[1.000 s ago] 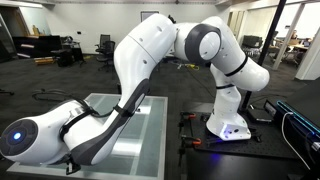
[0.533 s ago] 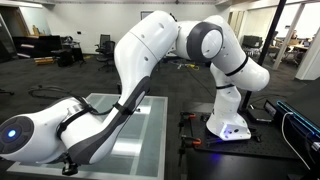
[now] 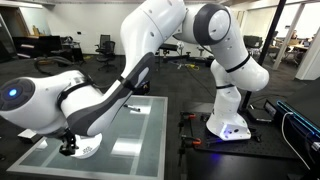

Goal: Slide the bowl to the left

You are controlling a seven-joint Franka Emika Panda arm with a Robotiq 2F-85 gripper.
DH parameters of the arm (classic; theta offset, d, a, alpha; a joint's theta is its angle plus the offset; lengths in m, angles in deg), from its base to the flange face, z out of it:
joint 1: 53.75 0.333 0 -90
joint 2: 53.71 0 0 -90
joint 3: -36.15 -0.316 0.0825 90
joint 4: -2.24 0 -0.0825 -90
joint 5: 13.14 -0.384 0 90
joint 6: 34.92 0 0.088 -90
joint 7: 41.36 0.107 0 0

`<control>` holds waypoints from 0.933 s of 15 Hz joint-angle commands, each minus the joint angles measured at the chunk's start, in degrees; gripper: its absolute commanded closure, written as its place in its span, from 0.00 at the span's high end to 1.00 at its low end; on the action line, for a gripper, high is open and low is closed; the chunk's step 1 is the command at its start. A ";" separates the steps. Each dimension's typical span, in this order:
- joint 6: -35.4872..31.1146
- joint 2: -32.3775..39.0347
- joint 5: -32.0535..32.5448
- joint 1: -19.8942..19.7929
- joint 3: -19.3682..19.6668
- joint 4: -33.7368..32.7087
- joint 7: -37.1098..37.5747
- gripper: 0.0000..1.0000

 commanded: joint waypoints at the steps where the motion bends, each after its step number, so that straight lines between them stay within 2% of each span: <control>1: -3.41 -9.79 -1.99 -3.15 -0.66 10.77 2.36 1.00; 6: -8.24 -17.93 -2.58 -6.72 -0.68 20.03 4.26 1.00; 12: -14.06 -24.41 -1.78 -10.42 -0.61 28.71 4.55 1.00; 13: -14.77 -25.23 -1.88 -11.00 -0.63 29.75 4.31 1.00; 14: -12.15 -21.50 -1.62 -10.45 -1.05 25.23 3.45 1.00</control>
